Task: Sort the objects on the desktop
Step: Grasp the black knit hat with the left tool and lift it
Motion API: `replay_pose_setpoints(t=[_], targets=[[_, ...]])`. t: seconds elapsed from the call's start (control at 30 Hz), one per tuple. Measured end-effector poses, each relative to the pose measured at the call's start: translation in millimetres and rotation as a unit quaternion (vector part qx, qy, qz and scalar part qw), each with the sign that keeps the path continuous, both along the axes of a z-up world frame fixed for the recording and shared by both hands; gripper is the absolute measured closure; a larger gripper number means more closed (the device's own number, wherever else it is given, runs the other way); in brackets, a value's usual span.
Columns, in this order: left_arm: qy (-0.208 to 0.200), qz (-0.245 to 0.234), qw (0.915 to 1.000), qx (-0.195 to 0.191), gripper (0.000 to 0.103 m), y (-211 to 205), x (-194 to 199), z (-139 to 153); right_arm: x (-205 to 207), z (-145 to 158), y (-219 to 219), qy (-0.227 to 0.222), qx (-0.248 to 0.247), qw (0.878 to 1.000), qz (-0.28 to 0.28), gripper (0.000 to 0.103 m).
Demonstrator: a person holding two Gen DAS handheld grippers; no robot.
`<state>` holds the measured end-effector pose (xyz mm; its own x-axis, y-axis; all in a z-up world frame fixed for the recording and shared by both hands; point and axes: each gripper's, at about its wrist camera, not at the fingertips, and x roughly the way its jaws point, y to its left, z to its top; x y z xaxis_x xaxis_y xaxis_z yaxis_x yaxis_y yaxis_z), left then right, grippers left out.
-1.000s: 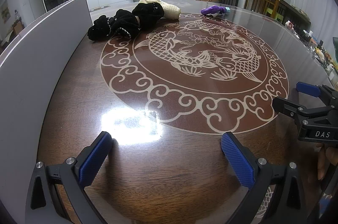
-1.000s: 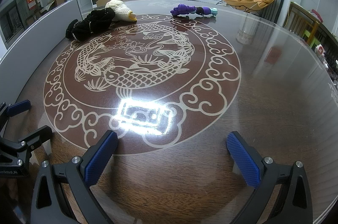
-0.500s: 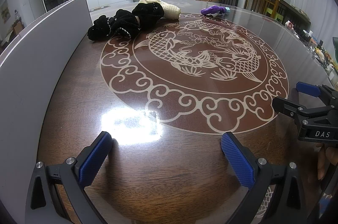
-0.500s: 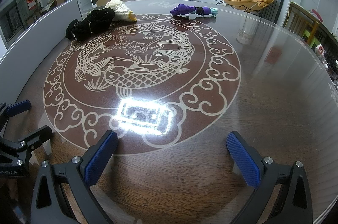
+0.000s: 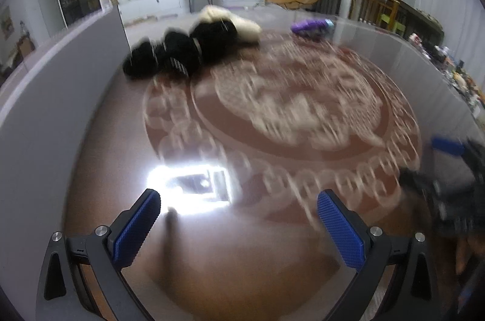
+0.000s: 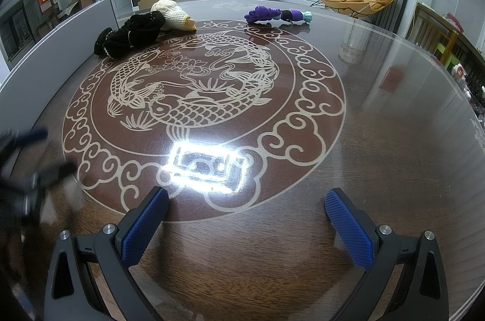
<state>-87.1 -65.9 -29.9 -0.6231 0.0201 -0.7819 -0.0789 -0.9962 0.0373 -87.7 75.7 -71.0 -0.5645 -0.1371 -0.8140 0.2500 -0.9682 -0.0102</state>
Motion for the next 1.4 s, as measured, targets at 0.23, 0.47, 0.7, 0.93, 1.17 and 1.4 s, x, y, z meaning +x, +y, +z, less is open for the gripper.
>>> replay_pose_setpoints(t=[0.23, 0.47, 0.7, 0.93, 1.17, 1.4], targets=[[0.058, 0.004, 0.9967, -0.058, 0.0, -16.8, -118.9, 39.3, 2.1, -0.6, 0.7, 0.0, 0.0, 1.0, 0.0, 0.0], [-0.022, 0.04, 0.9988, -0.018, 0.0, -60.1, -207.2, 15.7, 1.9, -0.1, 1.0, 0.0, 0.001, 1.0, 0.0, 0.0], [0.007, -0.003, 0.9978, 0.066, 0.029, -50.9, -163.2, 14.0, 3.0, -3.6, -1.2, 0.0, 0.001, 1.0, 0.0, 0.0], [-0.009, -0.039, 0.9957, 0.083, 0.018, -1.3, -26.8, 19.2, 2.7, -3.1, -1.1, 0.0, 0.001, 1.0, 0.0, 0.0], [0.025, -0.034, 0.9944, 0.097, 0.012, -28.1, 15.9, 42.1, 2.0, -3.0, -1.5, 0.0, 0.001, 1.0, 0.0, 0.0], [-0.035, -0.076, 0.9946, 0.06, 0.012, -22.4, -2.2, 7.8, 2.9, -3.0, -1.0, 0.0, 0.001, 1.0, 0.0, 0.0]])
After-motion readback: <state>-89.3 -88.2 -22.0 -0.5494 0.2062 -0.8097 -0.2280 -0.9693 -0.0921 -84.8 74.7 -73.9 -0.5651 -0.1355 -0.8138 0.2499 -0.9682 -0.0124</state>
